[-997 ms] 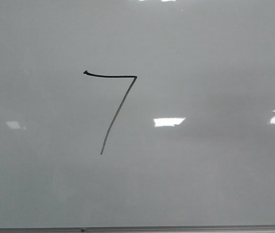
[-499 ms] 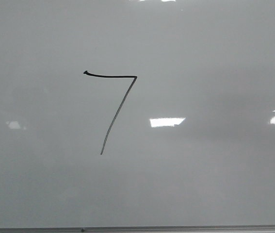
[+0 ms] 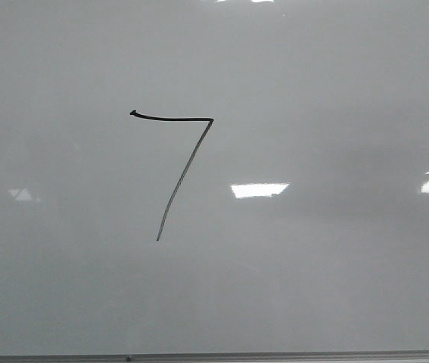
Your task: Write number 7 on whiteboard
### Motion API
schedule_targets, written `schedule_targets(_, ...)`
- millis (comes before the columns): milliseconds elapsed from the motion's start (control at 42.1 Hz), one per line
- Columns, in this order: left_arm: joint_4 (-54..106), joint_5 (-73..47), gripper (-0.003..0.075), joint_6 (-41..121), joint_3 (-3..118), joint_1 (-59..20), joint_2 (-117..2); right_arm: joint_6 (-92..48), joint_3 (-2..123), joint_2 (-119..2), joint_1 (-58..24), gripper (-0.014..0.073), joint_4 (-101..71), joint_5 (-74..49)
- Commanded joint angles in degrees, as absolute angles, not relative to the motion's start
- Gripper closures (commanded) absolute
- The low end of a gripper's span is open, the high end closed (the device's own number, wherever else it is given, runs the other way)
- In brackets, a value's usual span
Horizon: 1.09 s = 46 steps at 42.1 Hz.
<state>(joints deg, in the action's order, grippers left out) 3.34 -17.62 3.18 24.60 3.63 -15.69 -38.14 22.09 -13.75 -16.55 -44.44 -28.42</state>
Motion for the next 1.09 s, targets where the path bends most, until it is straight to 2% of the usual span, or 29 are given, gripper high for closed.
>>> schedule_targets(0, 3.4, -13.4, 0.0741, 2.8, 26.1, 3.3, -16.2, -38.4, 23.5, -14.1, -16.3, 0.0662, -46.3, -25.3)
schedule_targets(285, 1.5, -12.9, 0.0741, 2.8, 24.3, 3.1, -15.2, -38.4, 23.5, -14.1, -16.3, 0.0662, -46.3, -25.3)
schedule_targets(617, 0.8, -13.1, 0.0741, 2.8, 13.0, -1.8, 1.5, -38.4, 23.5, -14.1, -16.3, 0.0662, -46.3, -25.3)
schedule_targets(950, 0.8, -5.0, 0.0741, 2.8, 0.0, 0.2, 1.2, -38.4, 23.5, -14.1, -16.3, 0.0662, -46.3, -25.5)
schedule_targets(1068, 0.9, -5.5, 0.0741, 2.8, -0.6, 0.2, 1.2, -38.4, 23.5, -14.1, -16.3, 0.0662, -46.3, -25.5)
